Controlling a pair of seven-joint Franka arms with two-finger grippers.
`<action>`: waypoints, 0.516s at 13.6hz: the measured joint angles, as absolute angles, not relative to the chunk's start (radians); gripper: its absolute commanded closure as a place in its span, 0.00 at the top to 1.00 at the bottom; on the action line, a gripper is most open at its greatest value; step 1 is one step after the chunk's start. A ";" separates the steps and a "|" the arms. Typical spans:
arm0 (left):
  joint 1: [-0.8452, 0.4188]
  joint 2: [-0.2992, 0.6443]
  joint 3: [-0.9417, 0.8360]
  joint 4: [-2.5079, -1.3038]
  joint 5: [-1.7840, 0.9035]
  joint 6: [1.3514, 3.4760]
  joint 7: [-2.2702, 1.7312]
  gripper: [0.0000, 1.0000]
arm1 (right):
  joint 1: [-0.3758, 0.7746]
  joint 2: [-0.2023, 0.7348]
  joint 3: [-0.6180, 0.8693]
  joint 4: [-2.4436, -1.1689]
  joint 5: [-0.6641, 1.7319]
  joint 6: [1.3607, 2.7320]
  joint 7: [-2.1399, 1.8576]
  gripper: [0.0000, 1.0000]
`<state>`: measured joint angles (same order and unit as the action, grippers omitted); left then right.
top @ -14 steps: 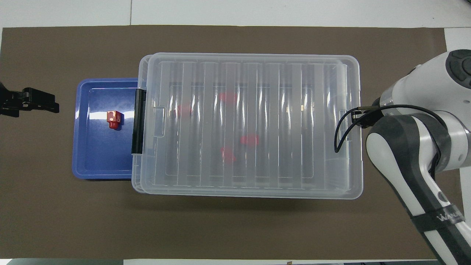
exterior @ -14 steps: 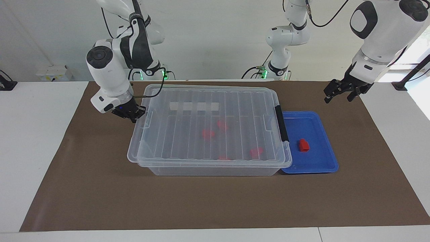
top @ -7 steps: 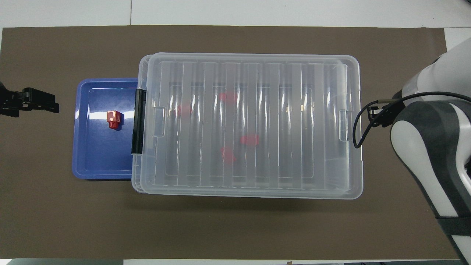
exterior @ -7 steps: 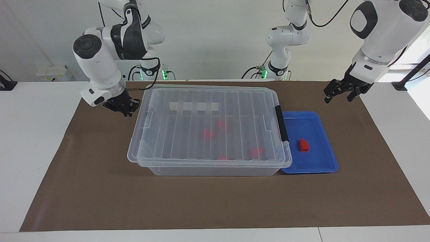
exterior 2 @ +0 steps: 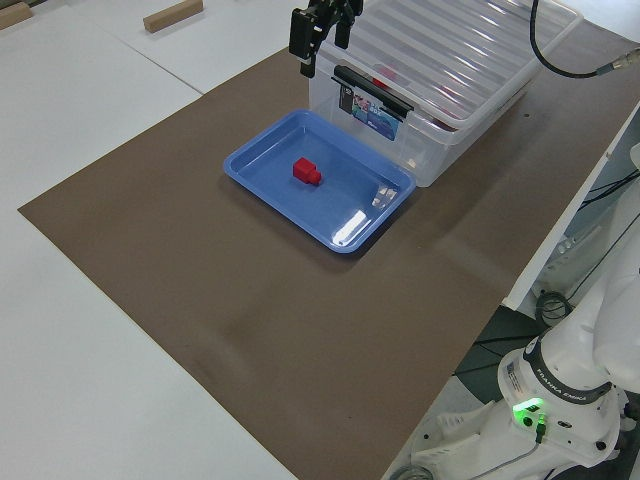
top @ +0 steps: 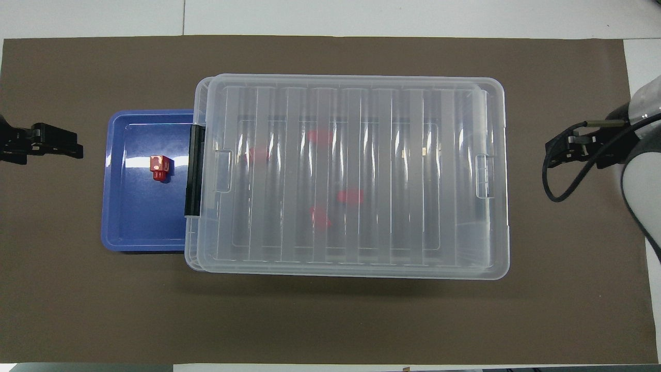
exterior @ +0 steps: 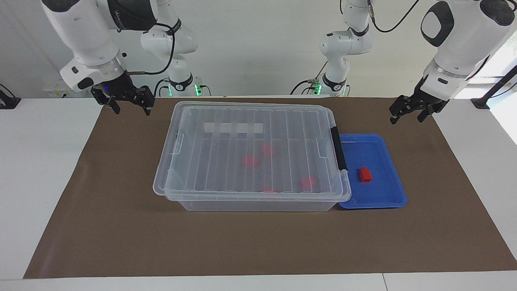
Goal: Place red block in blue tray from box
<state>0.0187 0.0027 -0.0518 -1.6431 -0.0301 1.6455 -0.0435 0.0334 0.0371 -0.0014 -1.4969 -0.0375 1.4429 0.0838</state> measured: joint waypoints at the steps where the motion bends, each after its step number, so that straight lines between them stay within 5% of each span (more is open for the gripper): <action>1: 0.019 0.003 -0.052 -1.643 -0.030 1.645 -0.044 1.00 | 0.033 0.037 -0.006 -1.485 -0.037 1.430 0.081 1.00; 7: 0.019 0.003 -0.052 -1.643 -0.030 1.645 -0.044 1.00 | 0.033 0.045 -0.021 -1.490 -0.037 1.436 0.081 1.00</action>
